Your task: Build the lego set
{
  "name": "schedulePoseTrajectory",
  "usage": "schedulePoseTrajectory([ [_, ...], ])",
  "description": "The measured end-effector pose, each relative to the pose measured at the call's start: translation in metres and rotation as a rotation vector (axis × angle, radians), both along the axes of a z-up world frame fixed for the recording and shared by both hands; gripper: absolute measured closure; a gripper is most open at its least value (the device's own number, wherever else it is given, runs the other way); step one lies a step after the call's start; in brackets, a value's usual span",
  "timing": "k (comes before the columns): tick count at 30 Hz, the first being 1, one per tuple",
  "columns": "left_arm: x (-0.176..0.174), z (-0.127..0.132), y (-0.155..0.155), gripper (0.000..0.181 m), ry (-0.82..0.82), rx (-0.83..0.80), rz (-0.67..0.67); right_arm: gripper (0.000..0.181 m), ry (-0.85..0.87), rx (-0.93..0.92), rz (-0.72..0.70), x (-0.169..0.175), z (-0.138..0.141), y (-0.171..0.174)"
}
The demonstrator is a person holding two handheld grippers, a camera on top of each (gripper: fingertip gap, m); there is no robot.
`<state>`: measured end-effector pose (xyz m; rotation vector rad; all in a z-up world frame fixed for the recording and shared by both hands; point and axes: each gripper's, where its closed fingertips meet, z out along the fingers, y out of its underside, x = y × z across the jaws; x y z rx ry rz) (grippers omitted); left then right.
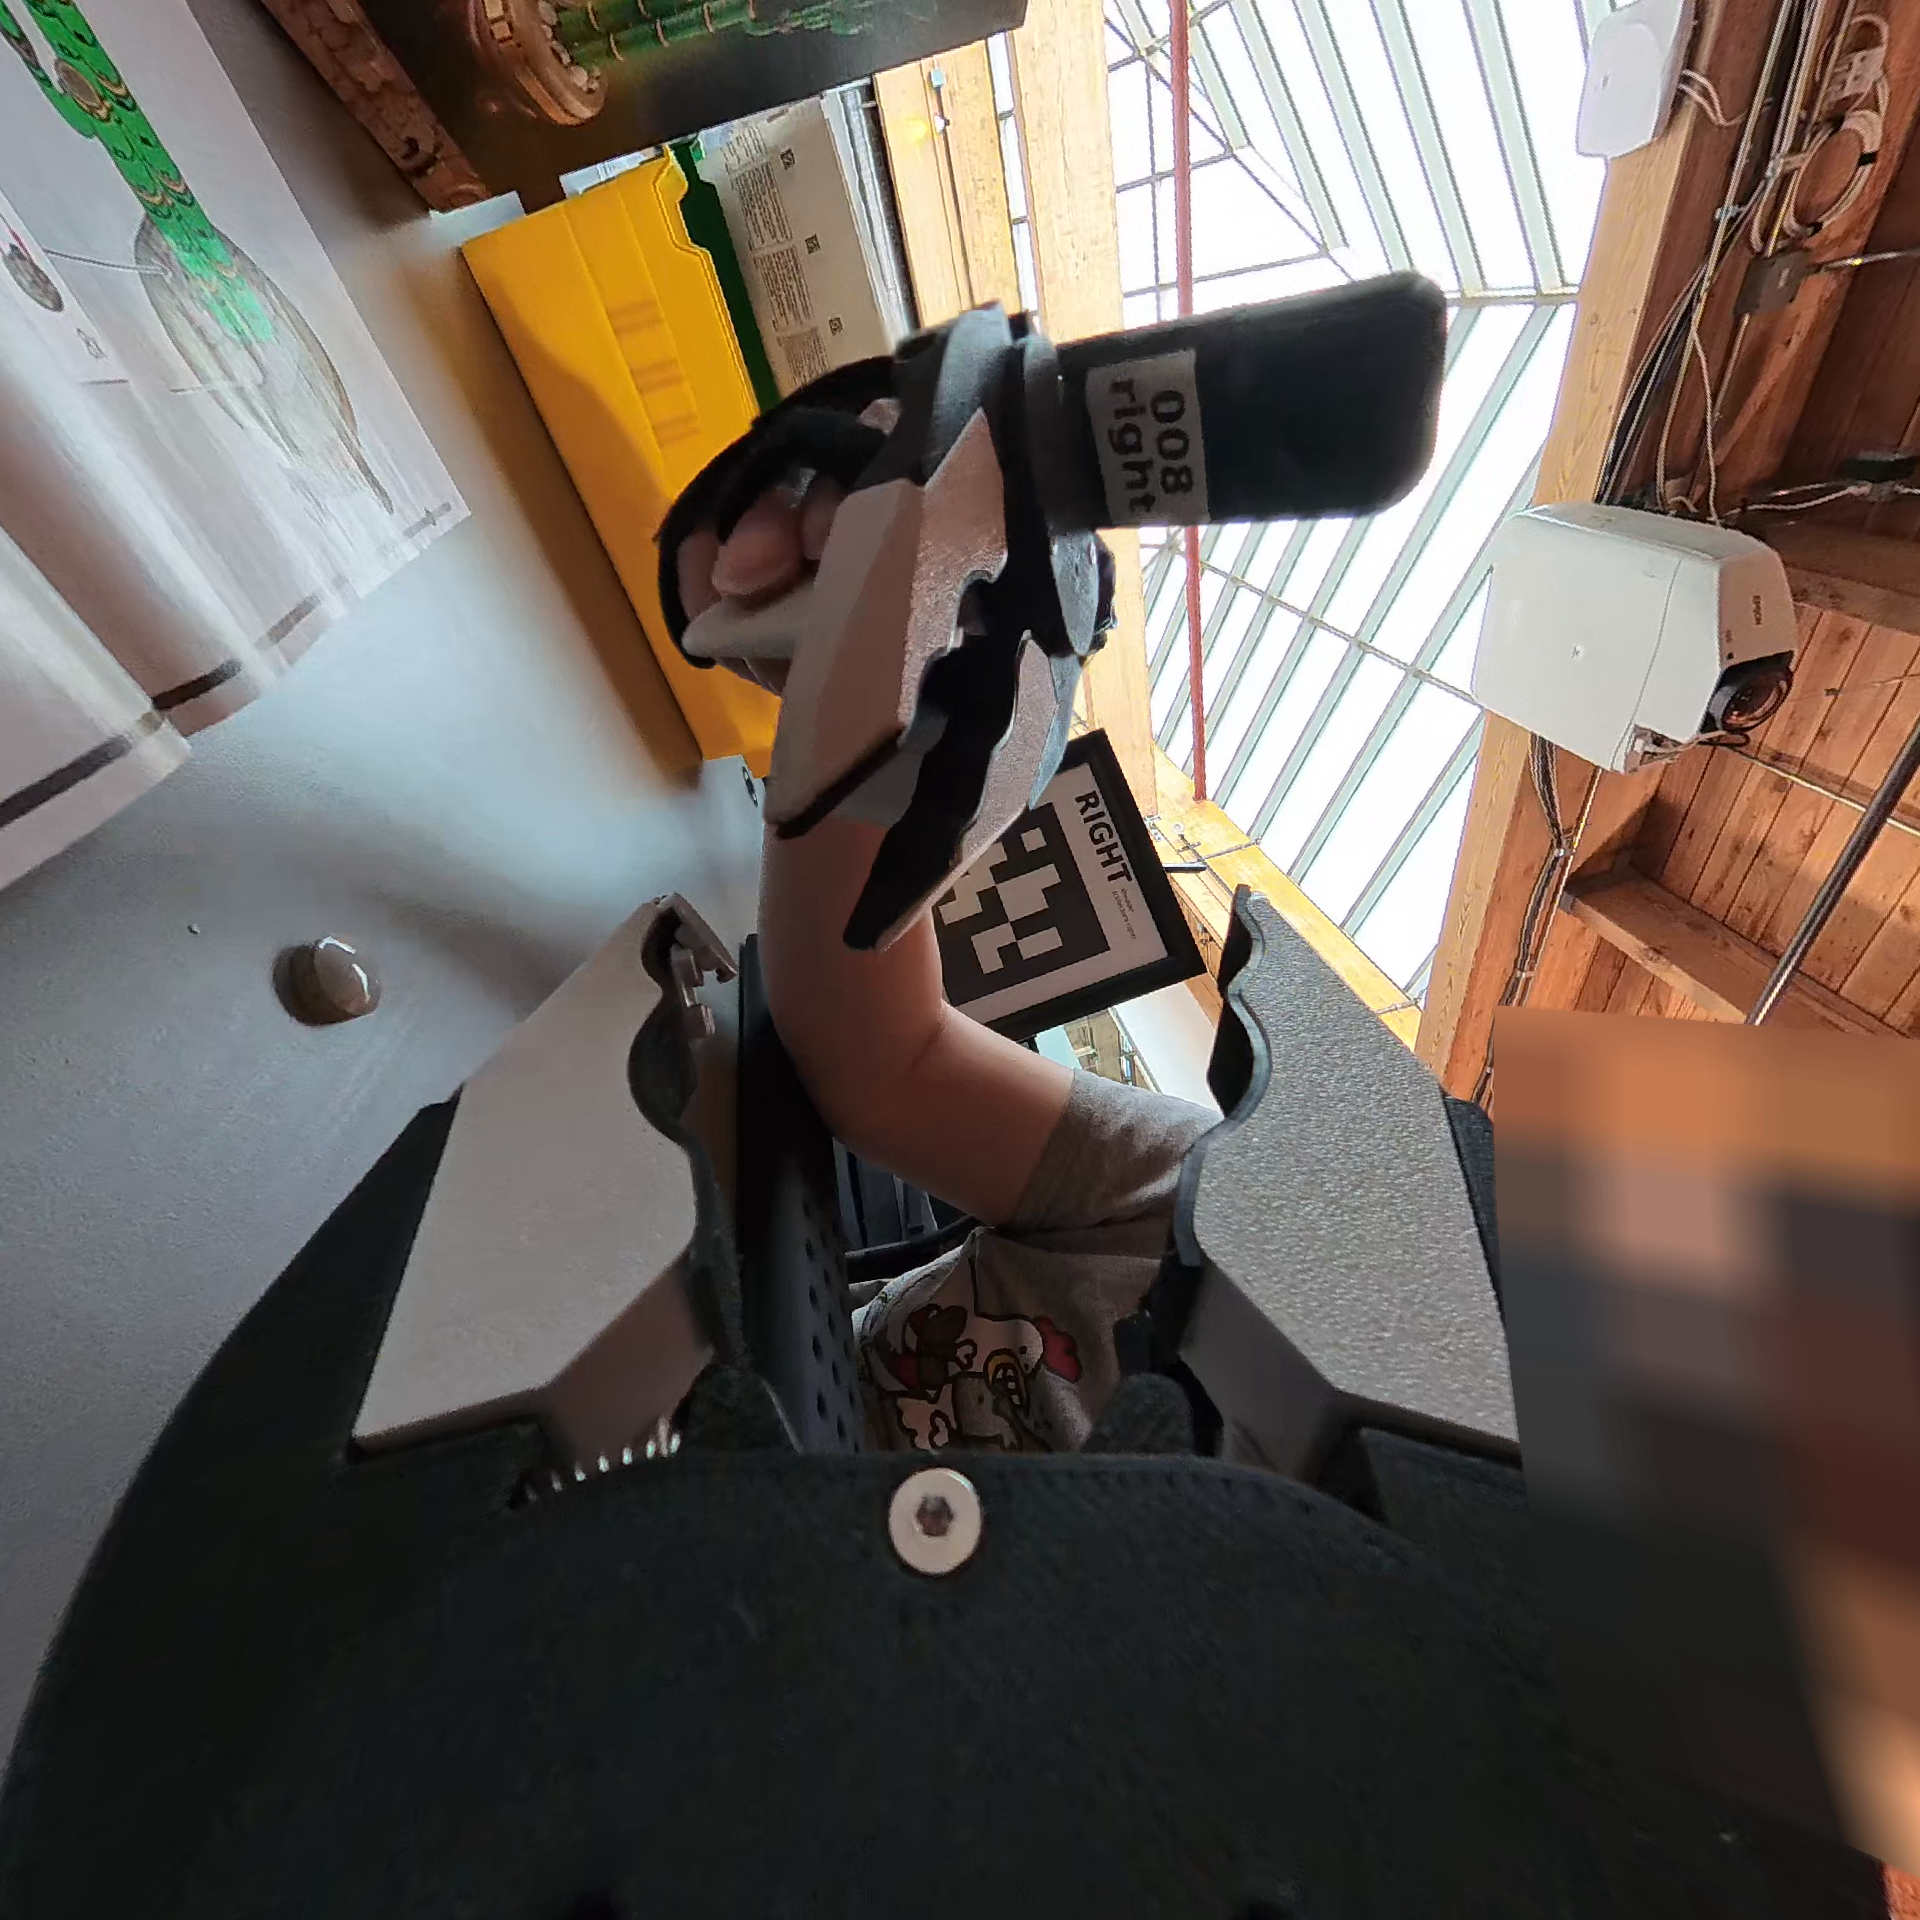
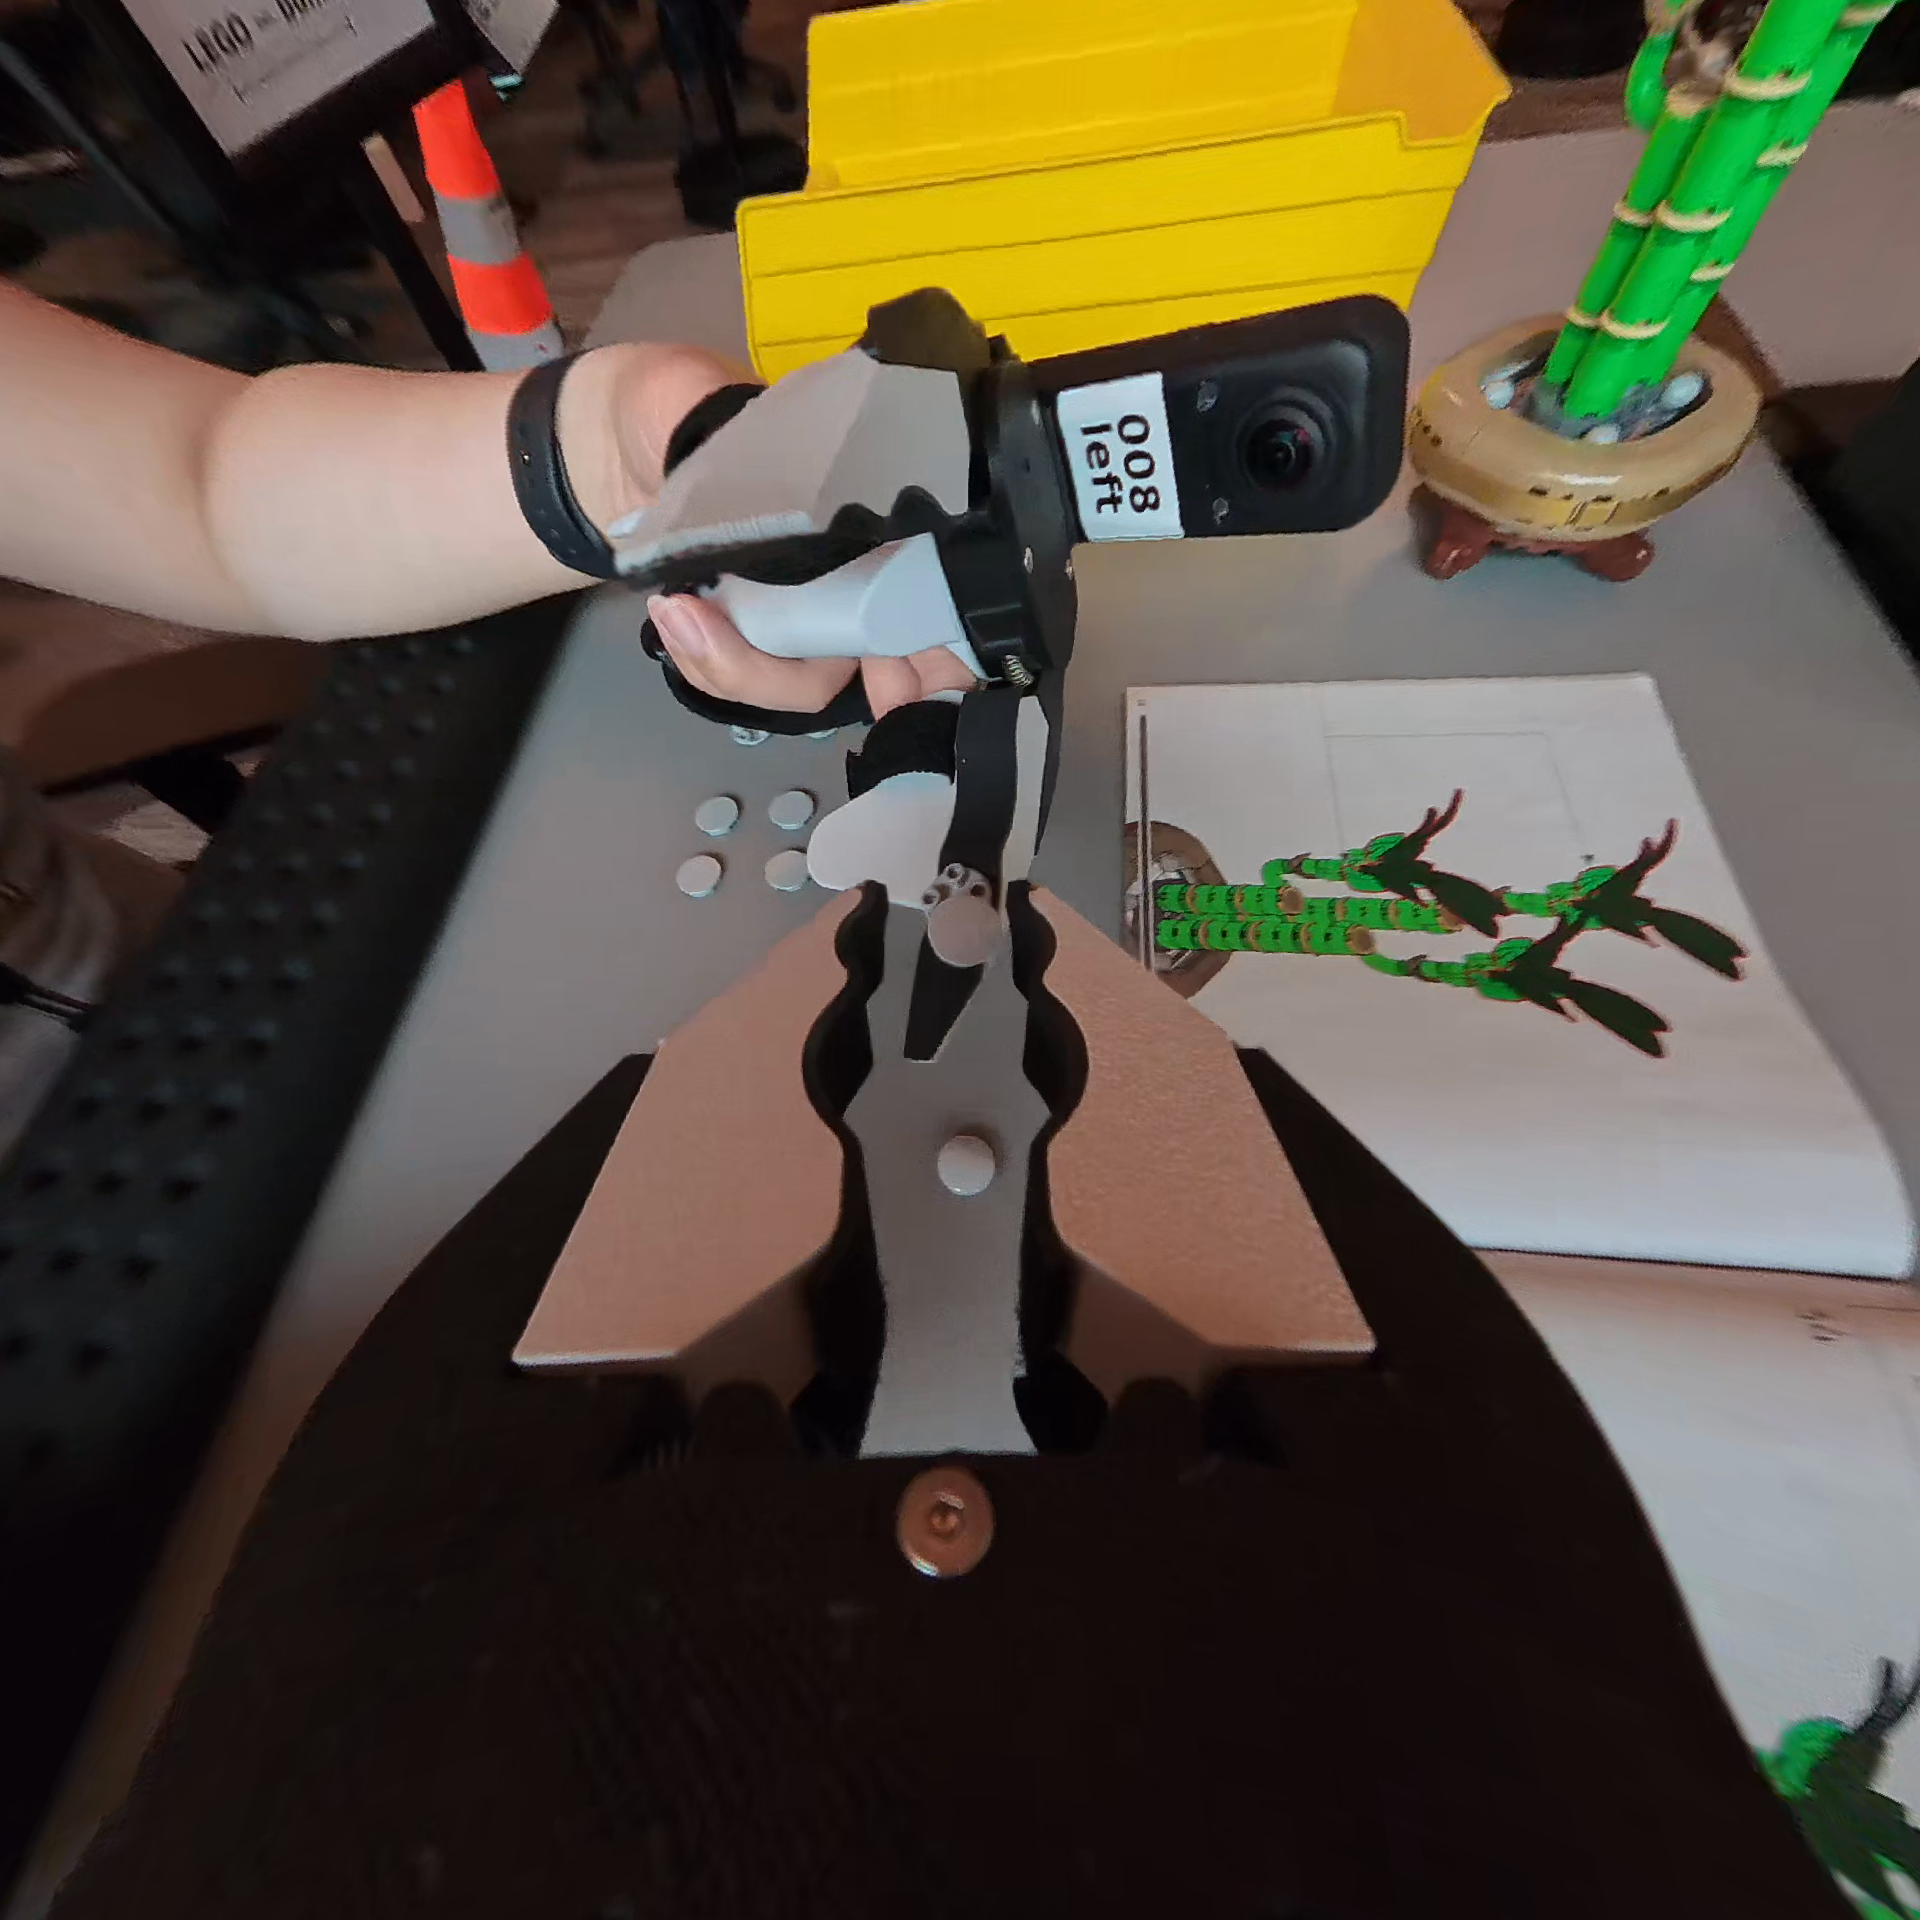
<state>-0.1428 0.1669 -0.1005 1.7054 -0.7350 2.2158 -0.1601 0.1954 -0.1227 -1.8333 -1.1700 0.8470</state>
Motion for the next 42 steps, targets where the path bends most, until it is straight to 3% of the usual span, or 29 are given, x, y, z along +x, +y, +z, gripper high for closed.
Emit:
schedulePoseTrajectory([
  [5, 0.000, 0.000, 0.002, 0.081, 0.002, 0.003, 0.006, 0.158, -0.028, -0.072, -0.017, 0.000, -0.017, 0.004],
  [16, 0.000, -0.002, 0.001, 0.081, 0.010, 0.004, 0.006, 0.165, -0.048, -0.083, -0.013, -0.003, -0.022, 0.004],
  [26, 0.000, -0.002, 0.001, 0.081, 0.012, -0.001, 0.001, 0.167, -0.102, 0.031, 0.004, -0.005, -0.016, 0.004],
  [30, -0.002, -0.004, -0.006, 0.082, 0.025, -0.009, -0.038, 0.167, -0.217, 0.147, 0.072, -0.007, -0.019, -0.006],
  [42, -0.009, -0.011, -0.039, 0.083, 0.076, -0.042, -0.221, 0.167, -0.381, 0.209, 0.223, -0.015, -0.025, -0.034],
])
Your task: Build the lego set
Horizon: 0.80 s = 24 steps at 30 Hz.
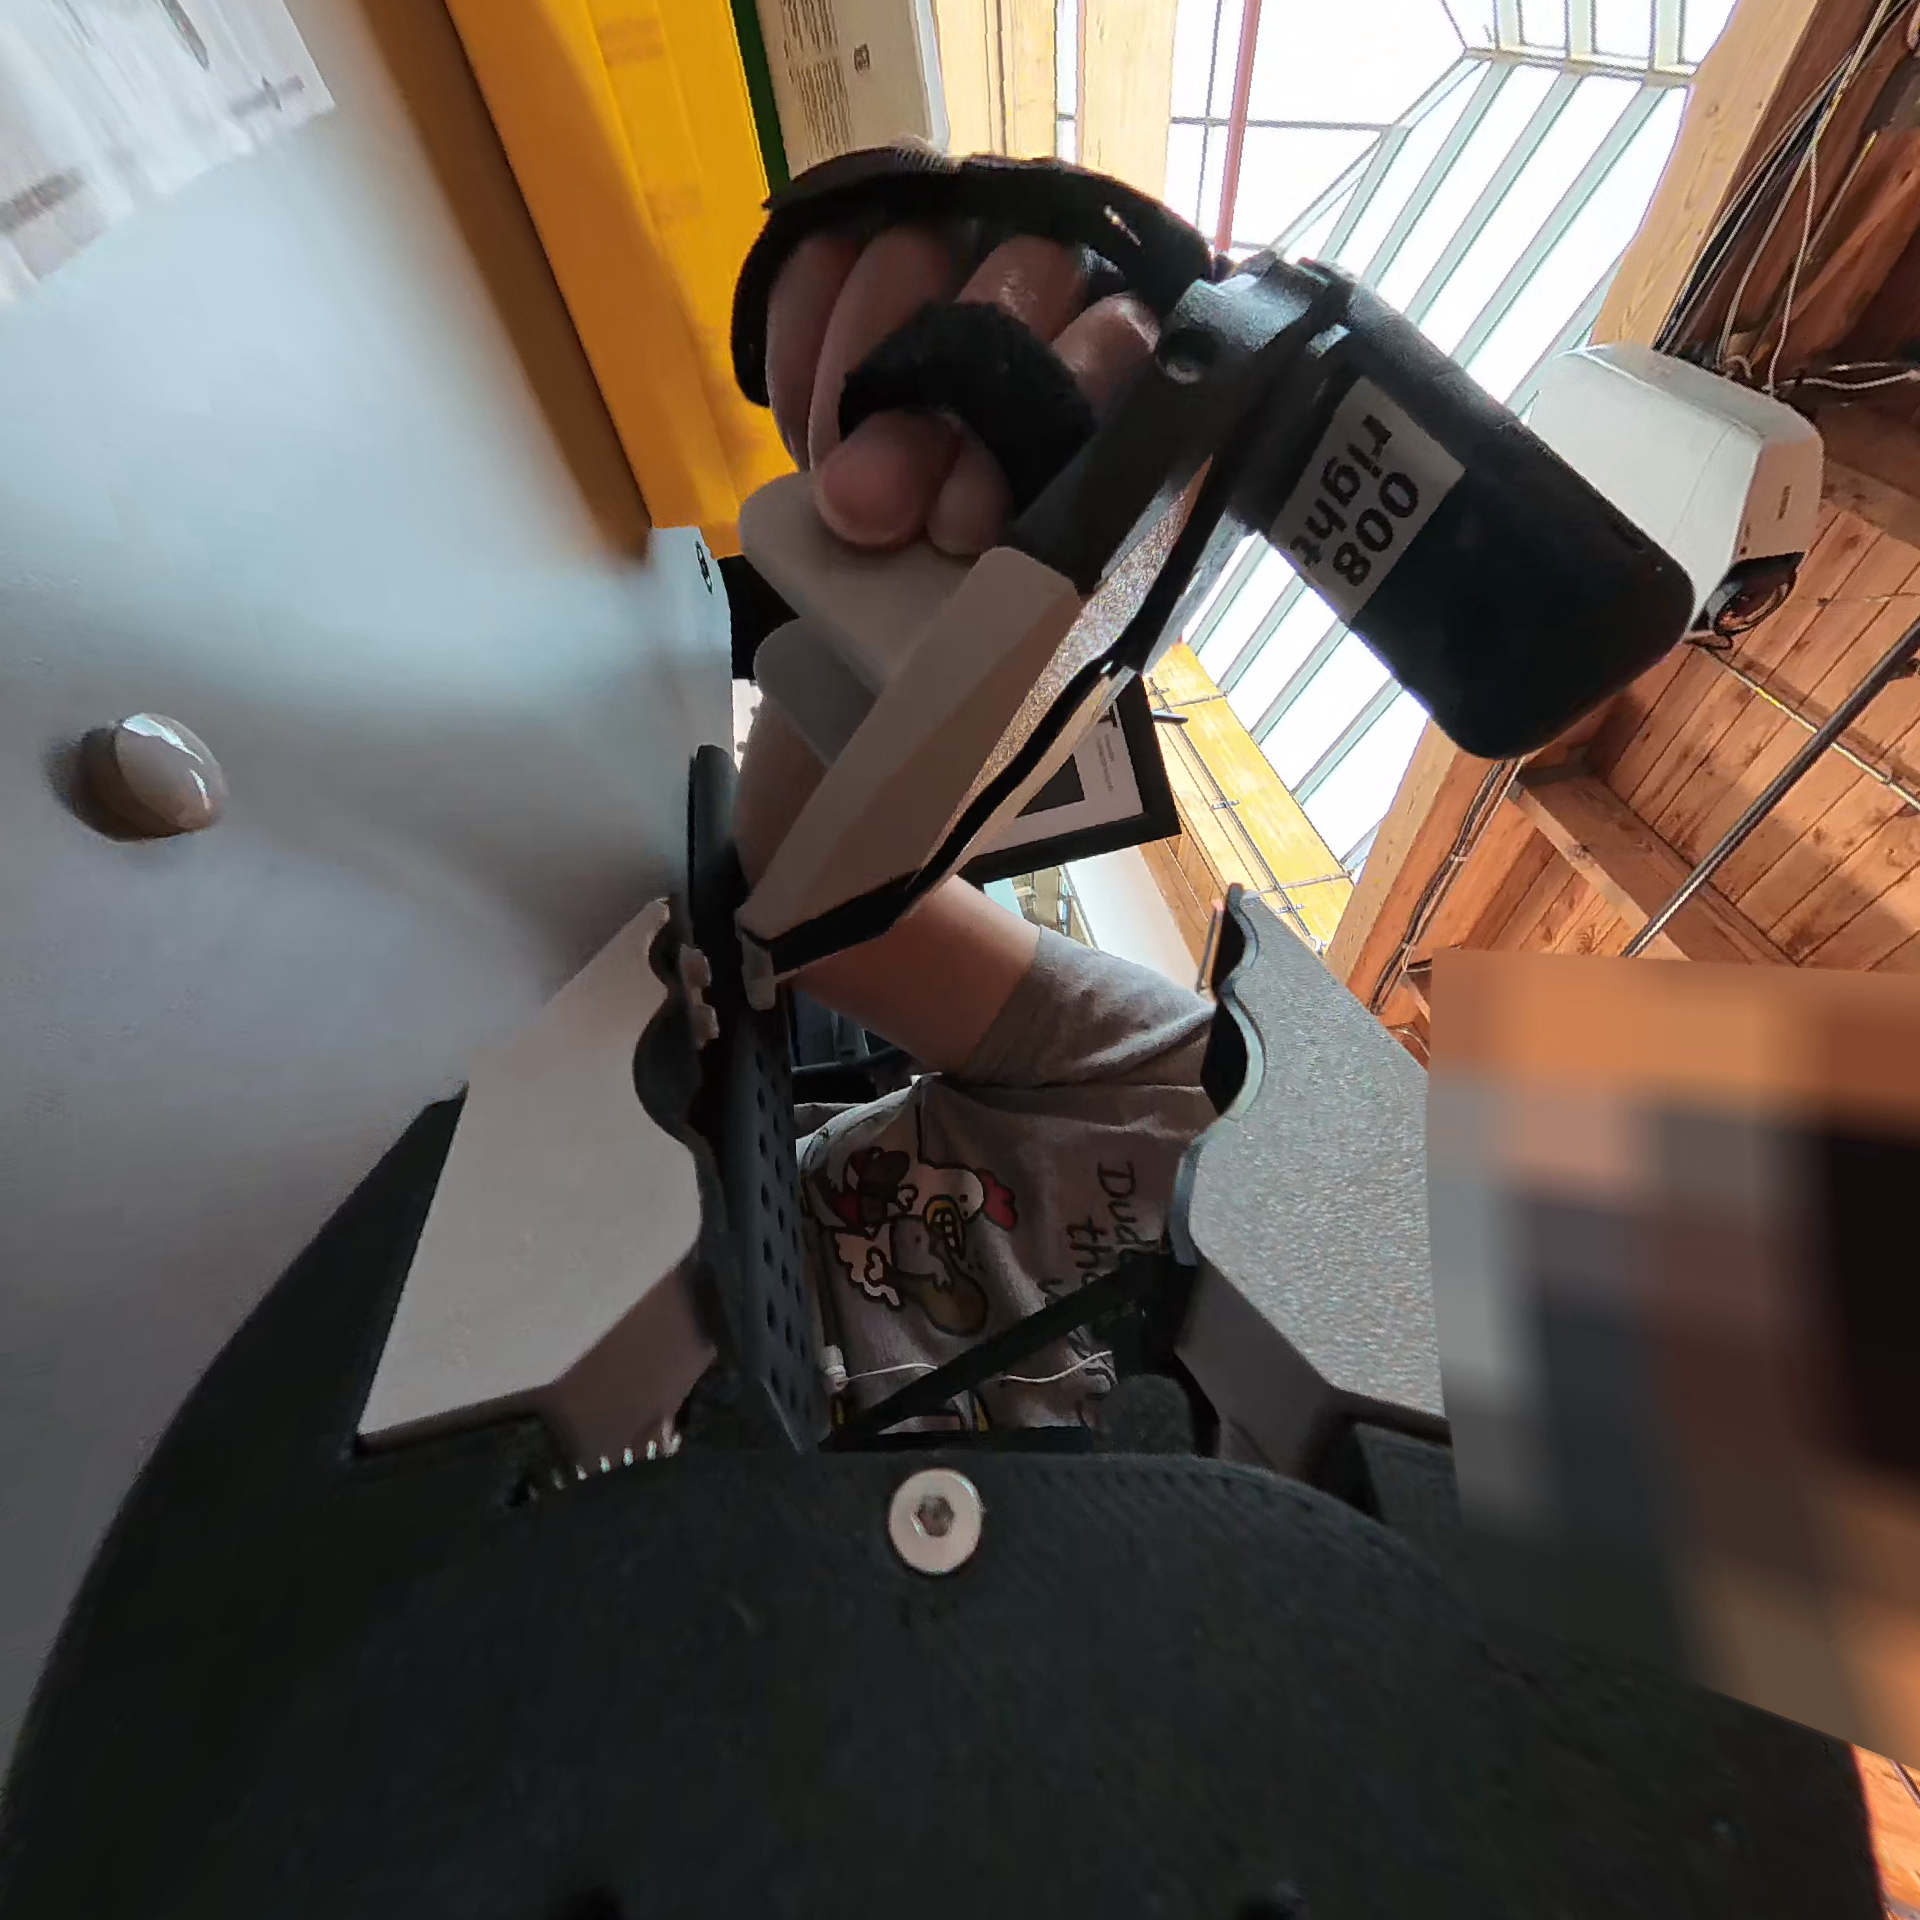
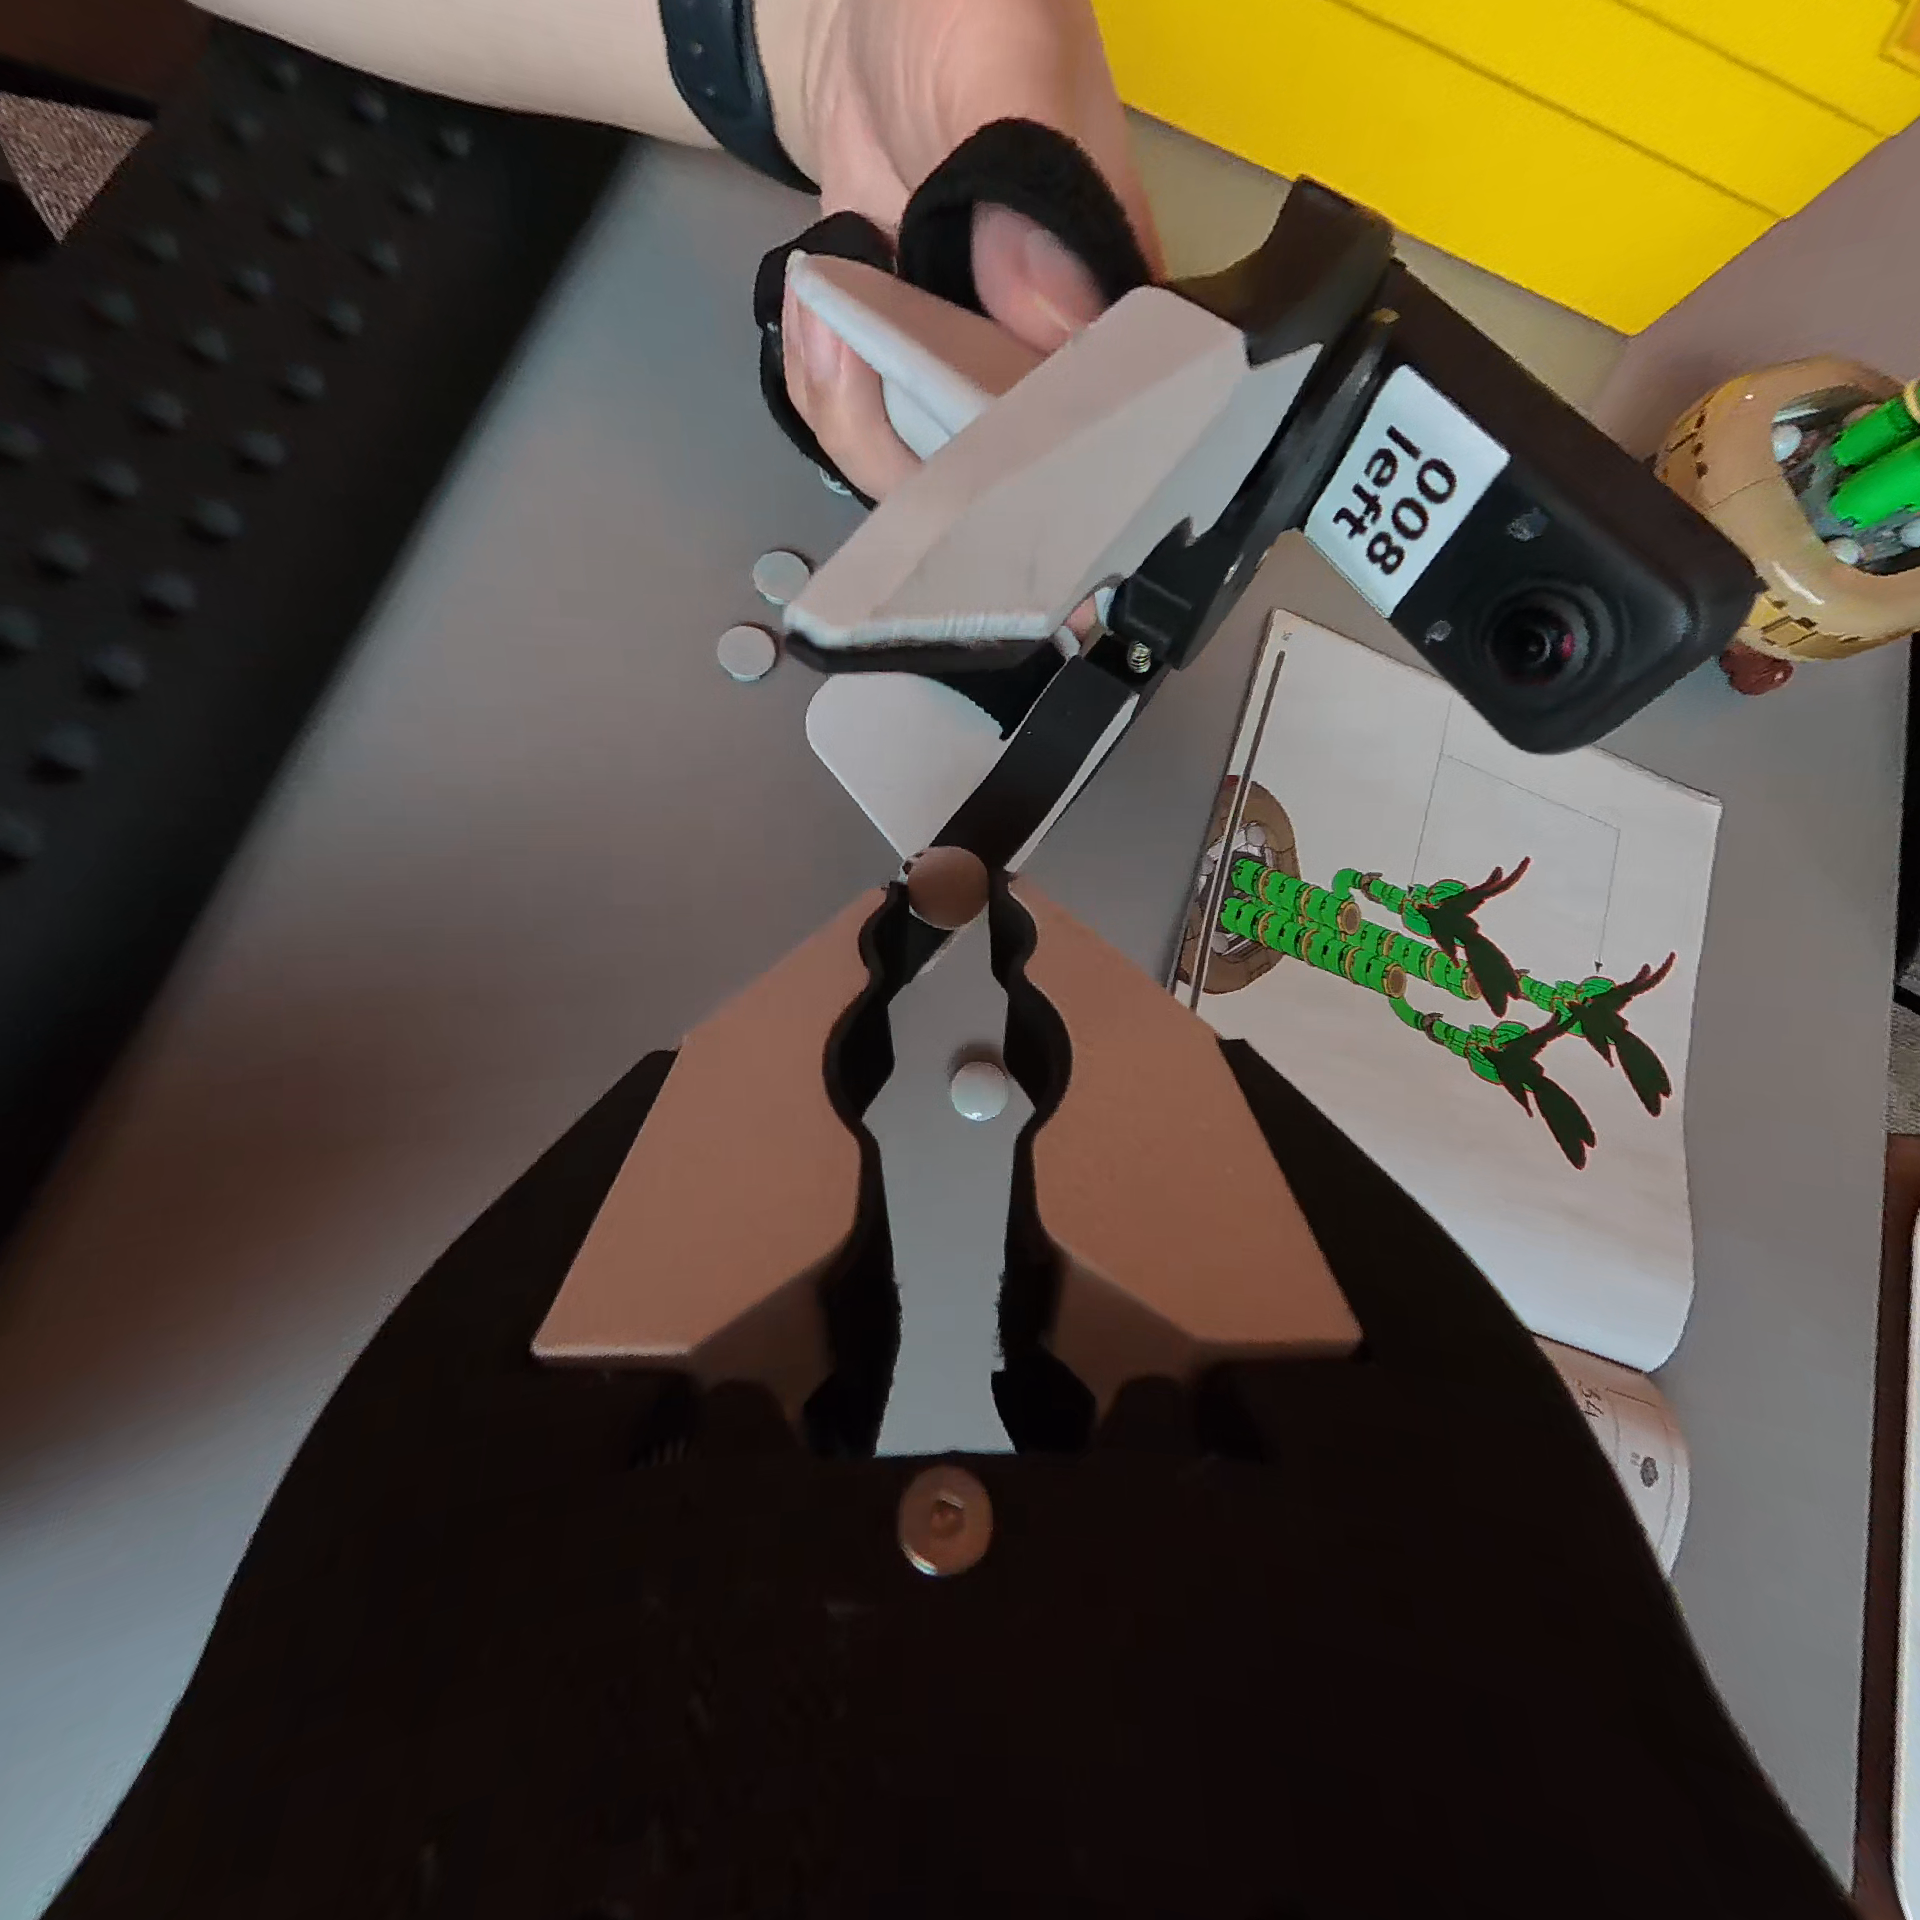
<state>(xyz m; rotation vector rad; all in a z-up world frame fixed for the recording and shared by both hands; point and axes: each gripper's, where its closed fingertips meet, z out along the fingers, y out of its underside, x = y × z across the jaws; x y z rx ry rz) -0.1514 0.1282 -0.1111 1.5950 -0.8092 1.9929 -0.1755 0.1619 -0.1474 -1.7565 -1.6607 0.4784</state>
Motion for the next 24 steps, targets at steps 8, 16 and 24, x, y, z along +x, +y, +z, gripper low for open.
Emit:
schedulePoseTrajectory([
  [8, 0.002, 0.004, 0.004, 0.083, -0.022, -0.008, 0.031, 0.167, 0.034, -0.046, -0.125, 0.004, 0.010, 0.011],
  [16, 0.010, 0.024, 0.046, 0.080, -0.137, 0.001, 0.276, 0.167, 0.109, -0.016, -0.257, 0.001, 0.027, 0.032],
  [24, 0.009, 0.037, 0.065, 0.078, -0.203, 0.023, 0.408, 0.167, 0.212, -0.013, -0.476, 0.004, 0.041, 0.064],
])
